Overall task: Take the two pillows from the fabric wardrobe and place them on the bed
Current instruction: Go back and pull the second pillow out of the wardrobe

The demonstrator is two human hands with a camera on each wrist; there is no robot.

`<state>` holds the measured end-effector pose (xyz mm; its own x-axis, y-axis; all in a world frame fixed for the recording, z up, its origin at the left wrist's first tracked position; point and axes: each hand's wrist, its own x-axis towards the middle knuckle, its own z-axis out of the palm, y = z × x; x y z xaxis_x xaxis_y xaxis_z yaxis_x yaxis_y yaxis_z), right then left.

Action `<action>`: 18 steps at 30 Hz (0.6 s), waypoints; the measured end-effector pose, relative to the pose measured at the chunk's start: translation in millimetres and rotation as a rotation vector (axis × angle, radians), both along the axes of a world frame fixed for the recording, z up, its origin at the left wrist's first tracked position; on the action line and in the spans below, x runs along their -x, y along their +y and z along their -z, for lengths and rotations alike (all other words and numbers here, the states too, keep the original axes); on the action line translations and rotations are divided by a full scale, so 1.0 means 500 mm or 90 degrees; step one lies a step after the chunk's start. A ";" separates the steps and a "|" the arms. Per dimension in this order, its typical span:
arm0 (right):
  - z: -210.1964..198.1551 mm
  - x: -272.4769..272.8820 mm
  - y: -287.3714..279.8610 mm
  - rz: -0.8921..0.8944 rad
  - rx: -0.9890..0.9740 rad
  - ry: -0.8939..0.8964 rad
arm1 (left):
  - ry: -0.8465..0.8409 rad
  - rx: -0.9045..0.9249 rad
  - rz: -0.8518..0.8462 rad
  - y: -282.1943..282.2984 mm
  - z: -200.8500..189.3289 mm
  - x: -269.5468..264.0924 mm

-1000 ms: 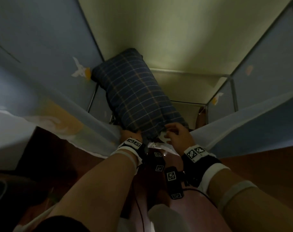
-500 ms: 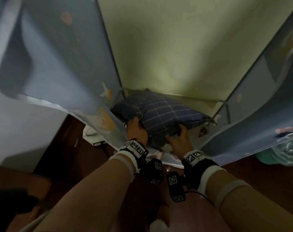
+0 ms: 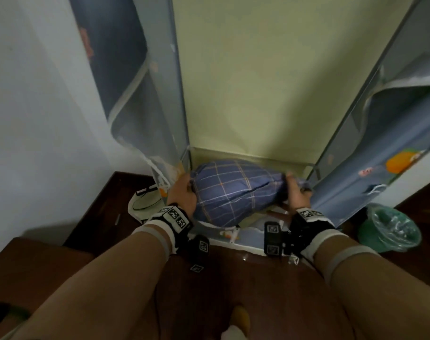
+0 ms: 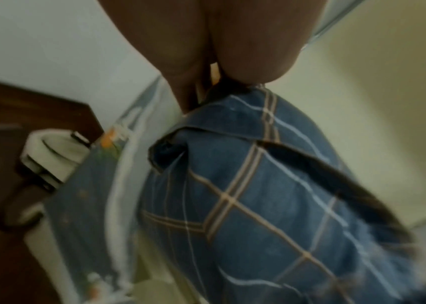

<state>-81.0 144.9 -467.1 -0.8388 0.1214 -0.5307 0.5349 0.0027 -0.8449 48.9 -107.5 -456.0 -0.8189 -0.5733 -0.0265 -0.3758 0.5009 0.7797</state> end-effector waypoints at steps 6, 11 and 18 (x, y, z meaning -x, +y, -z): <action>-0.020 -0.075 0.001 -0.295 -0.104 -0.123 | -0.057 0.028 0.026 -0.032 0.030 -0.128; 0.073 -0.126 -0.043 -0.485 -0.185 -0.138 | -0.098 -0.034 0.013 -0.087 0.097 -0.189; 0.045 -0.260 -0.084 -0.877 -0.345 -0.137 | -0.197 -0.297 -0.064 -0.023 0.007 -0.288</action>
